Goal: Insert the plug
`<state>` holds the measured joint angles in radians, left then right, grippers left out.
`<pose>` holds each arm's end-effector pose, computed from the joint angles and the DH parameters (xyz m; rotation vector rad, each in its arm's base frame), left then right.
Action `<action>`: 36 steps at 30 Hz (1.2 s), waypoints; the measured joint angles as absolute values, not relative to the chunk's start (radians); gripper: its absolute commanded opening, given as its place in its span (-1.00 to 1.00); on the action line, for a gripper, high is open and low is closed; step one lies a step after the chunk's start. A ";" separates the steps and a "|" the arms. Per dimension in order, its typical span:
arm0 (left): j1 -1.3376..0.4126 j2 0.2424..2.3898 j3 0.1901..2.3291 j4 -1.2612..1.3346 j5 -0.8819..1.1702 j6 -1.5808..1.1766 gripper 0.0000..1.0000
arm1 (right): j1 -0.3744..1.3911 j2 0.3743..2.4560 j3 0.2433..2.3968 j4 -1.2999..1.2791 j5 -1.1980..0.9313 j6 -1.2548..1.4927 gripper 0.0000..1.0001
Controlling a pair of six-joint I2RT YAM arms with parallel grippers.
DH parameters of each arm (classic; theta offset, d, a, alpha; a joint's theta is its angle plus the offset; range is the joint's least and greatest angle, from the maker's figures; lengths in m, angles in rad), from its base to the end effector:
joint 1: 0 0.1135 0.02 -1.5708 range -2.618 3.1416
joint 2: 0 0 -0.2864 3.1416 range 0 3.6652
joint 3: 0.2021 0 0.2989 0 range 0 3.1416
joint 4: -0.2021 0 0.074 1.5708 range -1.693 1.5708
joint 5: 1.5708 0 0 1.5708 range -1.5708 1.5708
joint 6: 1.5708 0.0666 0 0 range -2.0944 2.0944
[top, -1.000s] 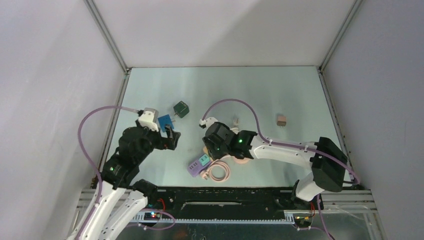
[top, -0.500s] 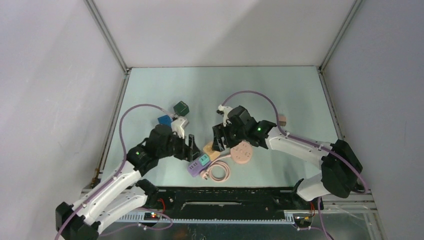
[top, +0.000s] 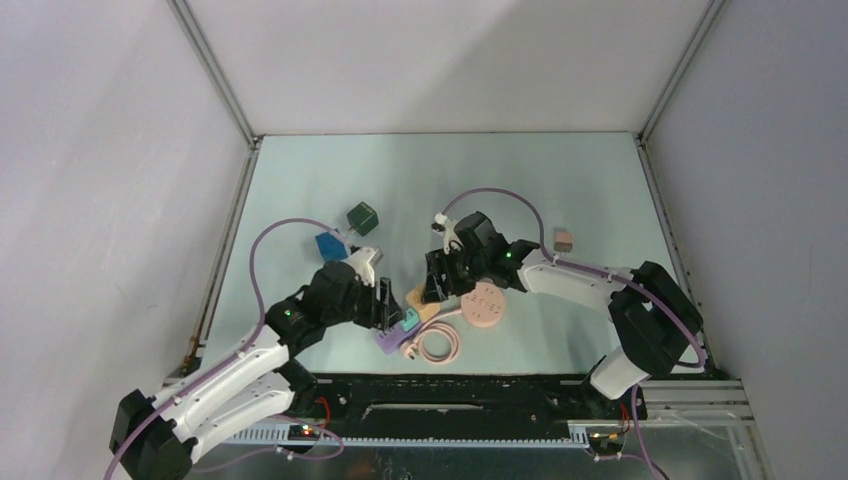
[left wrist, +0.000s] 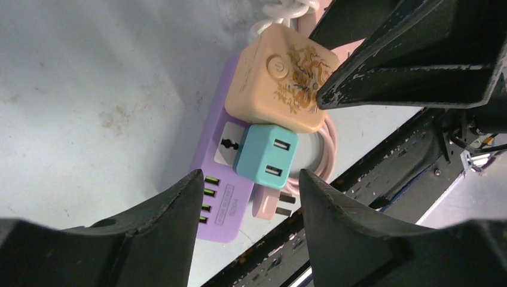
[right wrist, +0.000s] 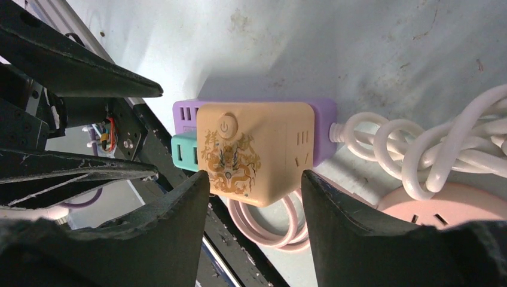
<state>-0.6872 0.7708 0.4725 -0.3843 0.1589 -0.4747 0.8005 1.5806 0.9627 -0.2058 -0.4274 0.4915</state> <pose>0.1638 -0.1480 0.1962 0.3403 2.3446 -0.7758 0.2502 0.2975 0.1804 -0.6165 2.5262 1.0603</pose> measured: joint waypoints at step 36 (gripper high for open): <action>-0.759 0.893 0.382 -0.107 0.136 -0.546 -0.40 | 0.835 1.570 0.926 -0.127 -0.336 0.513 -0.86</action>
<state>-0.7593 0.8928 0.3824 -0.1074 0.1364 -0.5465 0.8349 1.5703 0.9264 -0.1268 -0.3355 0.5129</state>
